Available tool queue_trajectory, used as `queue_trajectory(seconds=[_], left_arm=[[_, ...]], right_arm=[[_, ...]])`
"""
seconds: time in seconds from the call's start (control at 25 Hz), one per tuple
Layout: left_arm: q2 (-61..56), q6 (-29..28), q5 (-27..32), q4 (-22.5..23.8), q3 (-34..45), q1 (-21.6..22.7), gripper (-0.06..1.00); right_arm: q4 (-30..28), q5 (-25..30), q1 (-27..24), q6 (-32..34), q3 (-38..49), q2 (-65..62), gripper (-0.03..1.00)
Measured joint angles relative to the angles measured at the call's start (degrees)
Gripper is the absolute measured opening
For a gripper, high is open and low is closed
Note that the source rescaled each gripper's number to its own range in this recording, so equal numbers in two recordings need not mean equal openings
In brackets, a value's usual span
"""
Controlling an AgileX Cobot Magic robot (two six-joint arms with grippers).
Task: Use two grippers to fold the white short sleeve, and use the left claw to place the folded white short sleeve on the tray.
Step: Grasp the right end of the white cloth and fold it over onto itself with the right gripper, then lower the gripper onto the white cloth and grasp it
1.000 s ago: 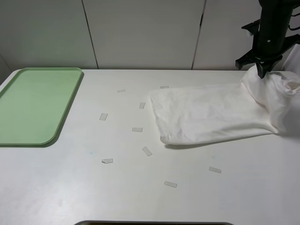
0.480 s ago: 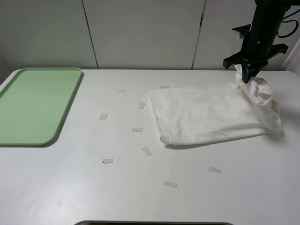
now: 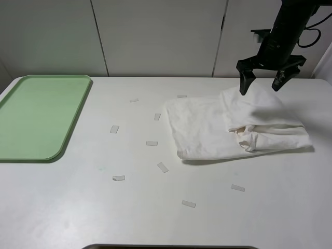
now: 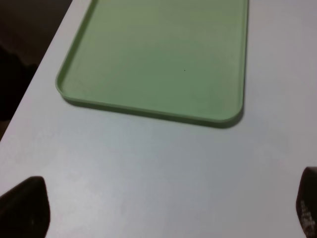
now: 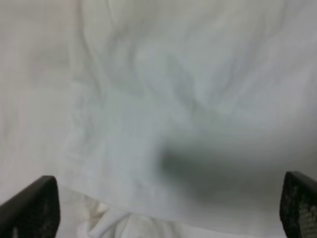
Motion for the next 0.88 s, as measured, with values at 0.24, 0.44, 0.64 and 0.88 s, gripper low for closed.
queue_trajectory(seconds=[0.24, 0.44, 0.64, 0.88], left_arm=[[0.0, 0.0, 0.0, 0.0, 0.0, 0.0, 1.00], [0.0, 0.0, 0.0, 0.0, 0.0, 0.0, 1.00], [0.0, 0.0, 0.0, 0.0, 0.0, 0.0, 1.00], [0.0, 0.0, 0.0, 0.0, 0.0, 0.0, 1.00]], right_arm=[[1.0, 0.0, 0.0, 1.2, 0.0, -0.1, 1.00], [4.9, 0.0, 0.1, 1.1, 0.0, -1.7, 1.00], [5.5, 0.0, 1.6, 0.8, 0.0, -3.2, 1.00], [5.4, 0.0, 6.4, 0.7, 0.0, -3.7, 1.00]])
